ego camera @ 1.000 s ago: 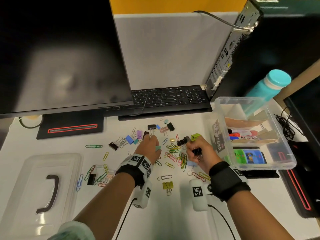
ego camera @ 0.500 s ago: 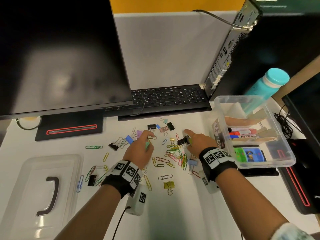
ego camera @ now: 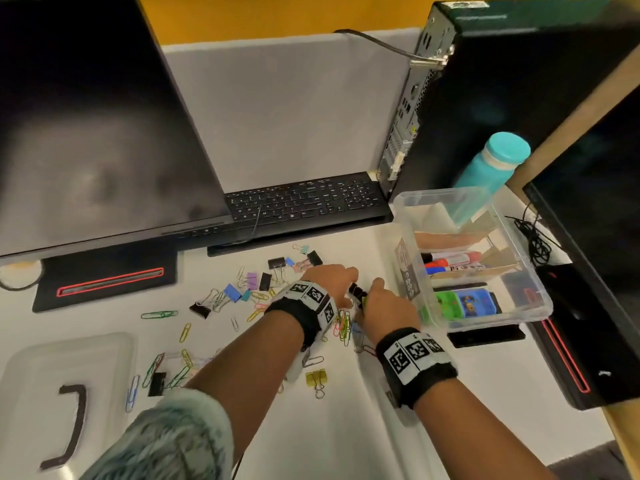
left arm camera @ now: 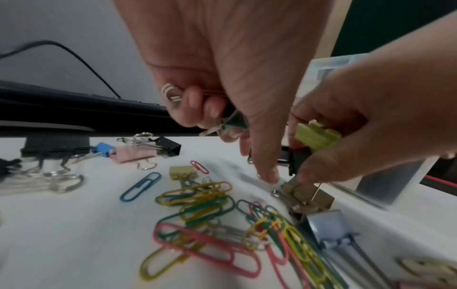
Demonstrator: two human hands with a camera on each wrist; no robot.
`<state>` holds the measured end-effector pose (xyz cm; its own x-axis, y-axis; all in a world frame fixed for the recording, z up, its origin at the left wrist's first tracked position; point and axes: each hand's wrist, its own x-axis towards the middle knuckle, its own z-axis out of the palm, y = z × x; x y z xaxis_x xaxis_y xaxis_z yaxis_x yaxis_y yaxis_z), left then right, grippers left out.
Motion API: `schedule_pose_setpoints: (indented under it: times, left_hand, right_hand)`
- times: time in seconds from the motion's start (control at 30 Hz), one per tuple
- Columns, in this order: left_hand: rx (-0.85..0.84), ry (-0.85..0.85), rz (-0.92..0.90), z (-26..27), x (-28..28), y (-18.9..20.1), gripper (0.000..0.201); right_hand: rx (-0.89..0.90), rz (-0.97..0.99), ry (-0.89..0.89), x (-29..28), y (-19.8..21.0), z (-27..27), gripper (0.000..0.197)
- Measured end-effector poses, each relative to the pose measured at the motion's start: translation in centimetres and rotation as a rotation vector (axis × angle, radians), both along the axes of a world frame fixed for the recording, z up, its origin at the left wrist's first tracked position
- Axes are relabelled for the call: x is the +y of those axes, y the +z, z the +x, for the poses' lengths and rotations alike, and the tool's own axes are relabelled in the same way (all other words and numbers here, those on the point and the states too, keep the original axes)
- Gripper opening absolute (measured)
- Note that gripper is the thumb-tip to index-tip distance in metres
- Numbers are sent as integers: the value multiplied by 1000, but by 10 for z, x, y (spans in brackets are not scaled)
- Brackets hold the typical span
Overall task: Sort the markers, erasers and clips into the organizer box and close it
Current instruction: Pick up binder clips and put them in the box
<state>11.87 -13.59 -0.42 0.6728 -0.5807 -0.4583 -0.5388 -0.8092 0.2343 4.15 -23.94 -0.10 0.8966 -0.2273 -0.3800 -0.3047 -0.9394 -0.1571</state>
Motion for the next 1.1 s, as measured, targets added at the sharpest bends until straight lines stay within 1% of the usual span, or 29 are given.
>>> schedule_pose_setpoints:
  times: [0.07, 0.17, 0.27, 0.33, 0.4, 0.47, 0.53, 0.6, 0.63, 0.7, 0.77, 0.87, 0.93, 1.0, 1.03, 1.1]
  left_hand:
    - [18, 5, 9, -1, -5, -1, 44]
    - [37, 32, -53, -5, -6, 2, 37]
    - [13, 1, -101, -9, 1, 16, 34]
    - [5, -25, -115, -12, 5, 28, 34]
    - [1, -30, -148, -14, 9, 44, 33]
    - [-28, -21, -220, -13, 10, 67, 31]
    - [-93, -4, -307, -6, 4, 90, 28]
    - [-171, 11, -375, 7, -13, 112, 26]
    - [-203, 18, -399, 15, -24, 119, 25]
    - [-238, 29, -422, 32, -52, 126, 28]
    - [-235, 41, -404, 47, -79, 125, 30]
    - [-152, 103, -361, 60, -108, 114, 30]
    - [-99, 187, -382, 62, -119, 106, 31]
    - [-50, 283, -463, 61, -128, 103, 29]
    - [-35, 313, -494, 62, -132, 102, 28]
    - [30, 370, -534, 62, -139, 103, 26]
  right_hand:
    - [-18, -10, -9, 1, 2, -6, 29]
    - [-27, 25, -19, -3, 6, -11, 39]
    - [-26, 71, -4, -8, 16, -16, 49]
    - [-23, 80, 29, -8, 28, -21, 49]
    - [-38, 95, 57, -7, 46, -24, 46]
    - [-108, 154, 53, -12, 71, -21, 40]
    - [-205, 240, 13, -25, 100, -9, 35]
    - [-283, 302, -54, -43, 125, 8, 36]
    - [-312, 298, -85, -53, 134, 18, 36]
    - [-349, 230, -132, -74, 145, 39, 33]
    - [-325, 135, -180, -93, 143, 60, 28]
    - [-196, 76, -200, -113, 127, 84, 29]
    - [-120, 106, -207, -122, 118, 93, 39]
    - [-60, 158, -202, -127, 114, 97, 47]
    - [-51, 185, -202, -128, 114, 98, 48]
    - [-78, 245, -260, -128, 112, 101, 53]
